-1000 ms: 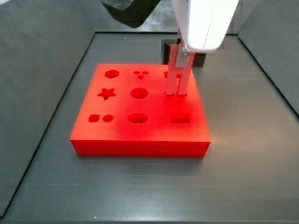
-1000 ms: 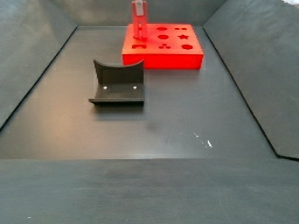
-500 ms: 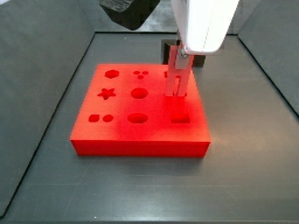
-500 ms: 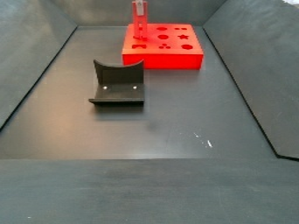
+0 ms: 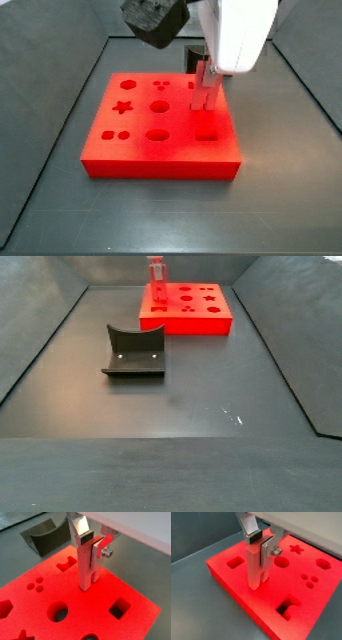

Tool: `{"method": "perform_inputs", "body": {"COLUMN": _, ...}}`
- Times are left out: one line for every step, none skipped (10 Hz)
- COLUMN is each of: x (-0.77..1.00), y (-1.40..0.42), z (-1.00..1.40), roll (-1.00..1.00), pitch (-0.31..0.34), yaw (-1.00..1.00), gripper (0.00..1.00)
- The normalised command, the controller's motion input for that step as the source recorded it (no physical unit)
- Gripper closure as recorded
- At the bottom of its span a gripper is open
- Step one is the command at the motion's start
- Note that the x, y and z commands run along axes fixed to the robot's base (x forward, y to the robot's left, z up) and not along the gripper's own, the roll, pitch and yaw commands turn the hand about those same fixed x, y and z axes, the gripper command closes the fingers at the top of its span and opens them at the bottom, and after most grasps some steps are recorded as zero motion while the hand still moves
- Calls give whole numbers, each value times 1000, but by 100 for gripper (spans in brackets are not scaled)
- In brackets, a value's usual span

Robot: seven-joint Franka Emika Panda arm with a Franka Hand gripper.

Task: Insert the double-square object.

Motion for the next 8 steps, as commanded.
{"method": "perform_inputs", "body": {"x": 34, "y": 0, "z": -457, "roll": 17, "pitch": 0, "yaw": 0, "gripper": 100}}
{"method": "perform_inputs", "body": {"x": 11, "y": 0, "z": -571, "roll": 40, "pitch": 0, "yaw": 0, "gripper": 100}}
{"method": "perform_inputs", "body": {"x": 0, "y": 0, "z": -563, "roll": 71, "pitch": 0, "yaw": 0, "gripper": 100}}
{"method": "perform_inputs", "body": {"x": 0, "y": 0, "z": -540, "roll": 93, "pitch": -1, "yaw": 0, "gripper": 100}}
{"method": "perform_inputs", "body": {"x": 0, "y": -23, "z": -506, "roll": 107, "pitch": -16, "yaw": 0, "gripper": 100}}
{"method": "perform_inputs", "body": {"x": 0, "y": -26, "z": -483, "roll": 111, "pitch": -19, "yaw": 0, "gripper": 100}}
{"method": "perform_inputs", "body": {"x": 0, "y": 0, "z": -400, "roll": 100, "pitch": 0, "yaw": -11, "gripper": 100}}
{"method": "perform_inputs", "body": {"x": 0, "y": 0, "z": 0, "roll": 0, "pitch": 0, "yaw": 0, "gripper": 100}}
